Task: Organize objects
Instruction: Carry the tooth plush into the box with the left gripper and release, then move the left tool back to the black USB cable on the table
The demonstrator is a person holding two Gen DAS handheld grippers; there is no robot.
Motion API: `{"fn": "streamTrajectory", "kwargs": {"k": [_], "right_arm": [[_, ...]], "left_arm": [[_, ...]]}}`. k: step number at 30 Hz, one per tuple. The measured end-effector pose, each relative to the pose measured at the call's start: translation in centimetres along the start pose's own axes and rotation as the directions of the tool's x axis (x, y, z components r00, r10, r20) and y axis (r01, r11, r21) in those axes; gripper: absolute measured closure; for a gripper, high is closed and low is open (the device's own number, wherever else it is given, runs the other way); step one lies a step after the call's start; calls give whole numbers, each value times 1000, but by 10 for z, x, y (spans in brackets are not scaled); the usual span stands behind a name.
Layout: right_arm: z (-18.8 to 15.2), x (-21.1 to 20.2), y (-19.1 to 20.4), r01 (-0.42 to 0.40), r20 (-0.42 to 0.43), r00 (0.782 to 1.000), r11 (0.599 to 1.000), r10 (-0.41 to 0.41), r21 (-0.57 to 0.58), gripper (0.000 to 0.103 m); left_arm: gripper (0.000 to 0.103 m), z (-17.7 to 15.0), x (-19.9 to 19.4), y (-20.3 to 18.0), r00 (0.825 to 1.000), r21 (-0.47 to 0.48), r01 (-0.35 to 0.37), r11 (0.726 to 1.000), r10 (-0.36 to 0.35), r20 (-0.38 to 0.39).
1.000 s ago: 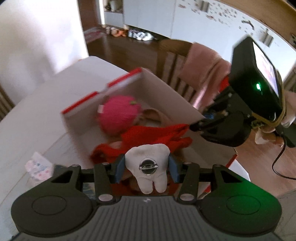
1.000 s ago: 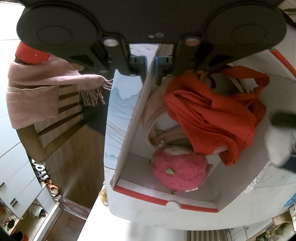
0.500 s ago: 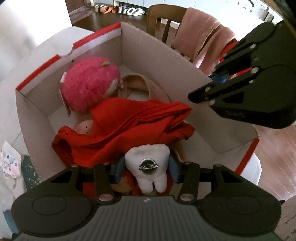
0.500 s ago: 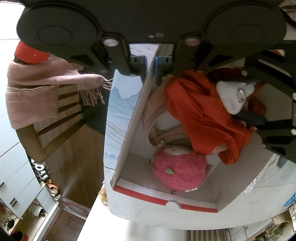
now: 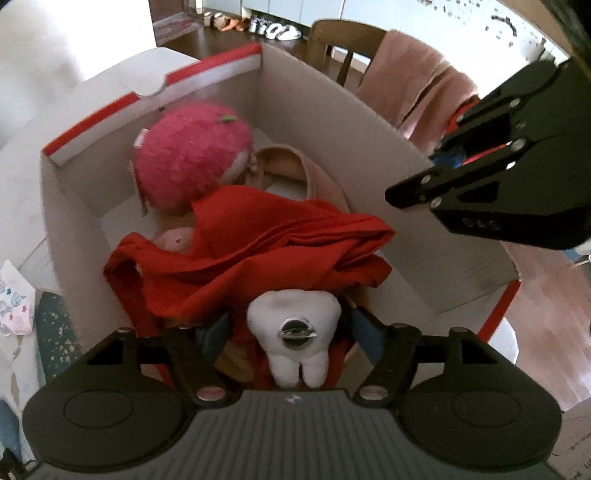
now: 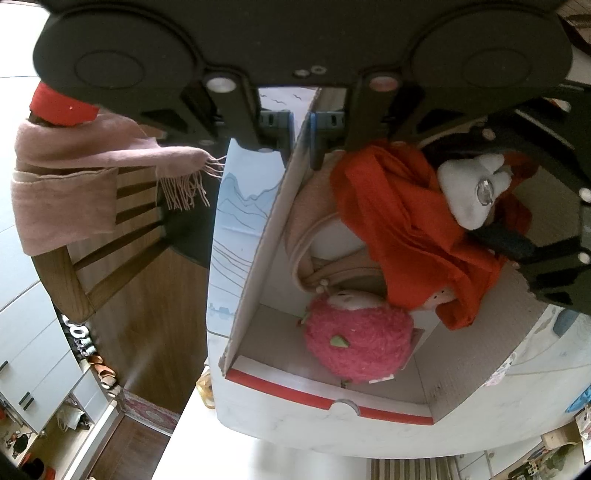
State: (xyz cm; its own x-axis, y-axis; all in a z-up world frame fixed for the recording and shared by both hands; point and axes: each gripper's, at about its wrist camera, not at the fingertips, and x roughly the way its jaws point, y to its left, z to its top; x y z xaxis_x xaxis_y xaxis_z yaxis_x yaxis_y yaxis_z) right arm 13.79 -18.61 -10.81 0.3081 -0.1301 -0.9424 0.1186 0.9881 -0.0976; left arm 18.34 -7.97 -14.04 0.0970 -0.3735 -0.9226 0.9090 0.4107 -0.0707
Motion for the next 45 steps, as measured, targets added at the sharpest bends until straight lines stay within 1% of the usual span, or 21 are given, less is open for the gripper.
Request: {"fn": "streamTrajectory", "kwargs": {"k": [7, 9, 13, 16, 21, 23, 24, 27, 29, 30, 34, 36, 38, 41, 45], "right_arm": [[1, 0, 2, 6, -5, 1000, 1000, -6, -9, 97], [1, 0, 3, 6, -6, 1000, 1000, -6, -14, 97], [2, 0, 2, 5, -8, 1000, 1000, -5, -15, 97], [2, 0, 2, 2, -9, 1000, 1000, -3, -14, 97], [1, 0, 1, 4, -10, 1000, 1000, -4, -17, 97], [1, 0, 0, 2, -11, 1000, 1000, -2, -13, 97], [1, 0, 0, 1, -11, 1000, 1000, -2, -12, 97], [1, 1, 0, 2, -12, 1000, 1000, -2, -11, 97], [1, 1, 0, 2, -13, 1000, 1000, -3, -12, 97], [1, 2, 0, 2, -13, 1000, 1000, -2, -12, 97], [2, 2, 0, 2, -17, 1000, 1000, -2, -12, 97], [2, 2, 1, 4, -18, 1000, 1000, -5, -13, 97], [2, 2, 1, 6, -19, 1000, 1000, -7, -13, 96], [2, 2, 1, 7, -20, 1000, 1000, -7, -10, 97], [3, 2, 1, 9, -22, 1000, 1000, -9, -9, 96]], "left_arm": [[31, -9, -35, 10, 998, -61, -6, 998, 10, 65], [31, -11, -46, 14, 996, -84, -17, 996, 25, 85], [31, -18, -71, 21, 991, -128, -17, 992, 34, 131], [31, -26, -94, 33, 985, -193, 10, 981, 23, 168], [31, -47, -119, 53, 977, -278, -18, 960, 76, 201], [31, -58, -124, 64, 975, -309, -44, 950, 109, 196], [29, -66, -126, 70, 974, -327, -53, 943, 121, 191], [28, -88, -131, 90, 973, -392, -82, 916, 159, 167], [28, -101, -132, 104, 970, -424, -116, 898, 195, 148], [28, -108, -134, 111, 966, -441, -140, 886, 220, 135], [28, -131, -139, 143, 958, -514, -184, 838, 270, 98], [26, -140, -135, 154, 953, -532, -214, 820, 294, 70], [26, -149, -130, 163, 954, -554, -217, 803, 294, 52], [26, -159, -119, 169, 957, -578, -216, 787, 289, 36], [26, -166, -98, 169, 960, -579, -221, 785, 278, 11]]}}
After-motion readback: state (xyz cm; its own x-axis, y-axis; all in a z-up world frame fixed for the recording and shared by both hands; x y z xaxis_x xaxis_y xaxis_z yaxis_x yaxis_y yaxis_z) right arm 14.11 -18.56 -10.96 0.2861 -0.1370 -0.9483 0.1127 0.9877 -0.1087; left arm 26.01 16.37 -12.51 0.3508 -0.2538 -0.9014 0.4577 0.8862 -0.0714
